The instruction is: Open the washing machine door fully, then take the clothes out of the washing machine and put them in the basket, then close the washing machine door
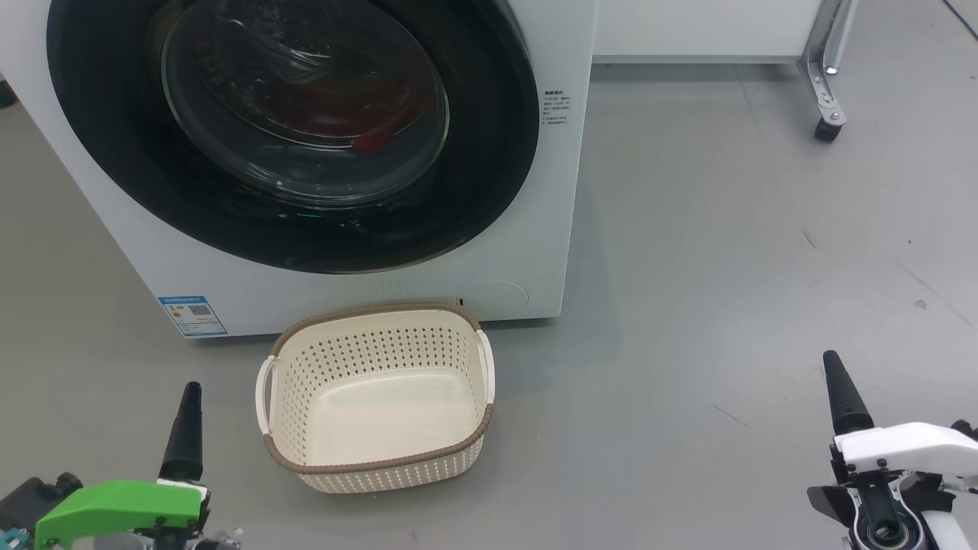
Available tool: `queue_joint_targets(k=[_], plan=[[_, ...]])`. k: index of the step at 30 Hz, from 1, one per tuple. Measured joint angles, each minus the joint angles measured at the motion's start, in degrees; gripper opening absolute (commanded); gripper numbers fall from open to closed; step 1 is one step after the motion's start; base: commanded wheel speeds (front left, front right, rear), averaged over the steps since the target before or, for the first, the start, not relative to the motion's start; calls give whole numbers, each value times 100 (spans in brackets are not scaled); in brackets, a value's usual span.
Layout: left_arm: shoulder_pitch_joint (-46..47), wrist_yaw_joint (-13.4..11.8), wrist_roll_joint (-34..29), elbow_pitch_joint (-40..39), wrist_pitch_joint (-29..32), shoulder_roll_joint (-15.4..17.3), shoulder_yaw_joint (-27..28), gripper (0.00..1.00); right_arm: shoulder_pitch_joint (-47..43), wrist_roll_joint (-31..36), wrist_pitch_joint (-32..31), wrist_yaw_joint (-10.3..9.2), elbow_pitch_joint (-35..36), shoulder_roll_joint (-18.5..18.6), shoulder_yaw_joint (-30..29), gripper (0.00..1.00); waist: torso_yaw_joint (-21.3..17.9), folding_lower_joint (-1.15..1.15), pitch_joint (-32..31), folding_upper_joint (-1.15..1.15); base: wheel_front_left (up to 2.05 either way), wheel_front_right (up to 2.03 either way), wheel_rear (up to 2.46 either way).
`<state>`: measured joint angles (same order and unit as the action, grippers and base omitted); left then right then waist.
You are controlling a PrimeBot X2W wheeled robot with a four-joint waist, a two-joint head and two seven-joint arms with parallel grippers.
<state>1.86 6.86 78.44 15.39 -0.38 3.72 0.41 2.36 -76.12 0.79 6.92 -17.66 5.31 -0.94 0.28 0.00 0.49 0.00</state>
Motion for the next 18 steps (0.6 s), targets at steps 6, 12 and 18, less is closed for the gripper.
queue_joint_targets(k=[6, 12, 18], plan=[[54, 0, -737, -43, -130, 127, -65, 100, 103, 675, 114, -51, -3, 126, 200, 100, 10, 0, 2, 0, 0, 0, 0], [88, -11, -1548, -157, -232, 198, -138, 100, 185, 1391, 237, -146, 0, 227, 416, 100, 20, 0, 1, 0, 0, 0, 0], [122, -90, -2305, -280, -366, 250, -302, 100, 269, 2148, 359, -253, 36, 339, 651, 100, 27, 0, -4, 0, 0, 0, 0]])
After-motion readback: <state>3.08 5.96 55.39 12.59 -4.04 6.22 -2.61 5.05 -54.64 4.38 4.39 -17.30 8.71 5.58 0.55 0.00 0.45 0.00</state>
